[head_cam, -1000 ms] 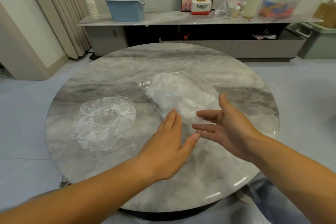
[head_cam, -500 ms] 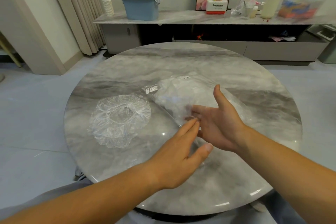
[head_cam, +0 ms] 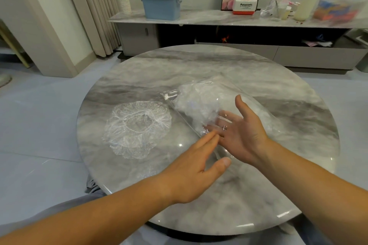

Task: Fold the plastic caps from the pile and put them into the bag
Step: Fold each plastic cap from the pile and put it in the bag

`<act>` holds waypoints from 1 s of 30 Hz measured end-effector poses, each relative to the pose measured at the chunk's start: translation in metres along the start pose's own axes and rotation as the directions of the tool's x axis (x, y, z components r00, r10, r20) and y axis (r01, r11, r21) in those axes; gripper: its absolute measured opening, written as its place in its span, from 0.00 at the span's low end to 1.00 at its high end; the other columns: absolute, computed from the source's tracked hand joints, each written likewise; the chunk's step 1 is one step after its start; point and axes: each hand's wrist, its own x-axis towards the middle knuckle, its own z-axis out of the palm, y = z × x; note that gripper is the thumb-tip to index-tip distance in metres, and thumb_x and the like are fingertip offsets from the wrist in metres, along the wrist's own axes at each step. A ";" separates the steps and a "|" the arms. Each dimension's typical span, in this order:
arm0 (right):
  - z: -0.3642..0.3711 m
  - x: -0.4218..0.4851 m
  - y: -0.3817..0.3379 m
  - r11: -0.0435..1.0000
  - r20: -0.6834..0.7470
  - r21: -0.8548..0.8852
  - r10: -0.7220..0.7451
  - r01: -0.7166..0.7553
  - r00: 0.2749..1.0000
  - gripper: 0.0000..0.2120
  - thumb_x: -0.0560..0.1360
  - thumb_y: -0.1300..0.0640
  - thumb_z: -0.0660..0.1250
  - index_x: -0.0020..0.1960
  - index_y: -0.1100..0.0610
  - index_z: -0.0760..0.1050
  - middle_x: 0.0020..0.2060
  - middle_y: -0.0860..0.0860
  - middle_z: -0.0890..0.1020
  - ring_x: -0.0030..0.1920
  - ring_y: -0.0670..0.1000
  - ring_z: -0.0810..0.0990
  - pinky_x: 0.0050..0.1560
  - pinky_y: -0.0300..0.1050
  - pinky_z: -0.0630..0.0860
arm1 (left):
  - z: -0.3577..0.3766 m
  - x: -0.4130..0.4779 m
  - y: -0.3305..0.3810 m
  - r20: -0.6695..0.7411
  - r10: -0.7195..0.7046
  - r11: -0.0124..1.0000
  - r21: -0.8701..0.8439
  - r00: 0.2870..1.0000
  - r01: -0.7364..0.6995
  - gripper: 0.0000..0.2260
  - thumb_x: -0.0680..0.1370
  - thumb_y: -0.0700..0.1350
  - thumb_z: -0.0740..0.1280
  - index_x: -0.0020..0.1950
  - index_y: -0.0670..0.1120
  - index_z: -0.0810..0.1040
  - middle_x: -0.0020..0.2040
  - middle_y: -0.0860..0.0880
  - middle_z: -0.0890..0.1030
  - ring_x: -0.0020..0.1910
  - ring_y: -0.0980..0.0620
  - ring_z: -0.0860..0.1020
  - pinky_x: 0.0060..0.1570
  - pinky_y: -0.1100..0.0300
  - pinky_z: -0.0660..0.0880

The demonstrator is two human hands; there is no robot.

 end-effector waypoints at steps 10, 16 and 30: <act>-0.018 -0.034 -0.006 0.982 -0.127 -0.165 -0.112 0.090 0.986 0.30 0.75 0.38 0.68 0.65 0.62 0.77 0.62 0.62 0.80 0.56 0.64 0.84 0.64 0.59 0.78 | 0.003 0.000 -0.003 -0.014 0.015 1.000 0.027 1.000 -0.015 0.34 0.78 0.67 0.52 0.82 0.59 0.49 0.81 0.66 0.44 0.75 0.73 0.42 0.69 0.77 0.42; -0.021 -0.054 -0.007 0.910 -0.193 -0.372 -0.269 0.183 0.944 0.25 0.79 0.40 0.64 0.57 0.62 0.77 0.52 0.60 0.83 0.51 0.58 0.86 0.54 0.58 0.83 | -0.002 -0.007 -0.004 -0.070 0.088 0.996 -0.021 0.994 -0.090 0.24 0.79 0.65 0.55 0.76 0.64 0.64 0.80 0.67 0.50 0.76 0.72 0.46 0.73 0.69 0.50; 0.037 -0.070 0.053 0.050 0.514 -0.846 -0.186 0.531 0.837 0.18 0.81 0.40 0.58 0.61 0.47 0.78 0.60 0.38 0.77 0.64 0.40 0.73 0.62 0.31 0.68 | -0.063 -0.036 -0.081 -0.270 -0.375 0.787 0.412 0.887 0.459 0.22 0.84 0.60 0.51 0.60 0.50 0.80 0.79 0.44 0.63 0.80 0.45 0.55 0.77 0.52 0.52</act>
